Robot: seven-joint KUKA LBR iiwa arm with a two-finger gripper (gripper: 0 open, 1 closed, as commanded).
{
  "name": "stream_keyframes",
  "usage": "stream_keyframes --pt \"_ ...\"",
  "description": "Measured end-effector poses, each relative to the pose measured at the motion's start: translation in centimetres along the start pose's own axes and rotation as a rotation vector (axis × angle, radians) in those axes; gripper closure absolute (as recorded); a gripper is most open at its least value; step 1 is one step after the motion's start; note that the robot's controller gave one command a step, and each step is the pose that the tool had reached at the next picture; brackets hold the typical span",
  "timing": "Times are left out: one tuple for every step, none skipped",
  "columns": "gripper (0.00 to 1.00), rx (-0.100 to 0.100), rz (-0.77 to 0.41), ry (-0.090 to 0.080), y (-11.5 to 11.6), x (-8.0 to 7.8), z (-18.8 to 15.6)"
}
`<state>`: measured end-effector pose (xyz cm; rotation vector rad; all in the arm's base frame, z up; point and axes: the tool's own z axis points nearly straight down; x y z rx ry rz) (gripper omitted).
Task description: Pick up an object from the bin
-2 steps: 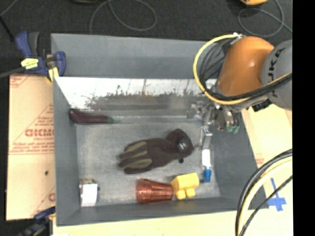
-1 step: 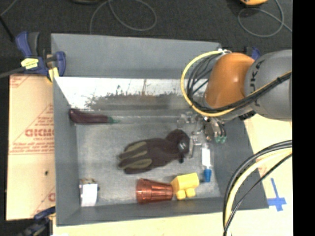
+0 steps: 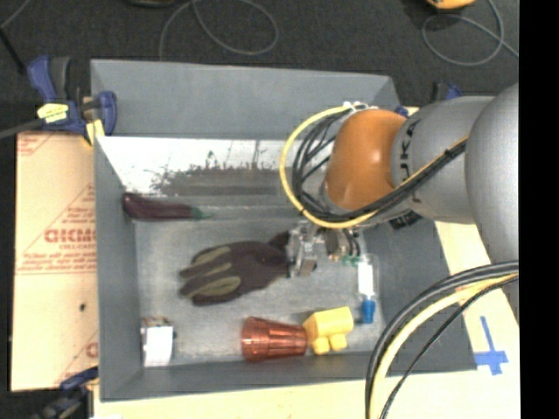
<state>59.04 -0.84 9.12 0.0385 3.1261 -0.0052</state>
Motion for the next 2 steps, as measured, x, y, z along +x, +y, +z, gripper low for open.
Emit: stream_keyframes --pt "1.00 0.000 -0.001 0.000 0.0 0.0 0.0" --pt "1.00 0.001 -0.037 -0.005 -0.6 -0.6 -13.3"
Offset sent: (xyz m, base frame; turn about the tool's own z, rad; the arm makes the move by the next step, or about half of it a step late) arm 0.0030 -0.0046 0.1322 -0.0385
